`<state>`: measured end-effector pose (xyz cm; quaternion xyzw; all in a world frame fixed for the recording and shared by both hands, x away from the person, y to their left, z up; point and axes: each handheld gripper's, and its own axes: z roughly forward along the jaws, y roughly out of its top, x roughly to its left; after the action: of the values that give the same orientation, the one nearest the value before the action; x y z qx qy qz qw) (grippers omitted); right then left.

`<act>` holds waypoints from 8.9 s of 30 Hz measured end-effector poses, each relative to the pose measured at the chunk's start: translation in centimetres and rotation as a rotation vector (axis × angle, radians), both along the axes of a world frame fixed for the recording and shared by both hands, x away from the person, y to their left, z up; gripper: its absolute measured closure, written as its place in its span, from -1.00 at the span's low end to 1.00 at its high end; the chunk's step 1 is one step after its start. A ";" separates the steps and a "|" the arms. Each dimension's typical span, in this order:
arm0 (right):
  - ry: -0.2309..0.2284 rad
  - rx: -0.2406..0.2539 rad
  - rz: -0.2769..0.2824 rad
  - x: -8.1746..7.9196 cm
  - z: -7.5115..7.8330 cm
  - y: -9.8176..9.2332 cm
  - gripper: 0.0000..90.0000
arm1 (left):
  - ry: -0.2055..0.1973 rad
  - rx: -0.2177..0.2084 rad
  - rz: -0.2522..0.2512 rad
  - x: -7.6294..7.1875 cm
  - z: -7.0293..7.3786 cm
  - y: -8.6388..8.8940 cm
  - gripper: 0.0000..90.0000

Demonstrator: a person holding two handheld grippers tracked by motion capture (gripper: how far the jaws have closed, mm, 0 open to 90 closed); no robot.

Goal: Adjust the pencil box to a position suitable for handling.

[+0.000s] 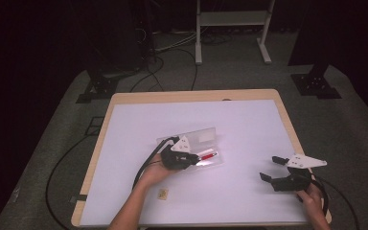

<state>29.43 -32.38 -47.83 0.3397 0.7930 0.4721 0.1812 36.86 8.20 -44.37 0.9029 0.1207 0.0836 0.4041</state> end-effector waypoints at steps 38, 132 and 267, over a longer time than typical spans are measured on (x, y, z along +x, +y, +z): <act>0.001 0.000 0.002 0.0 0.0 0.0 -0.69 | 0.036 0.084 0.033 0.7 -1.3 -0.4 0.75; 0.004 -0.005 -0.003 0.0 0.0 0.1 -0.69 | 0.023 0.004 0.001 -3.2 1.1 3.0 0.29; 0.002 -0.012 -0.006 0.0 0.0 0.2 -0.69 | -0.006 -0.022 0.057 -6.8 1.4 8.6 0.18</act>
<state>29.43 -32.23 -47.87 0.3413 0.7951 0.4664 0.1838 30.03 16.84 -42.95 0.8943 0.1459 0.0961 0.4119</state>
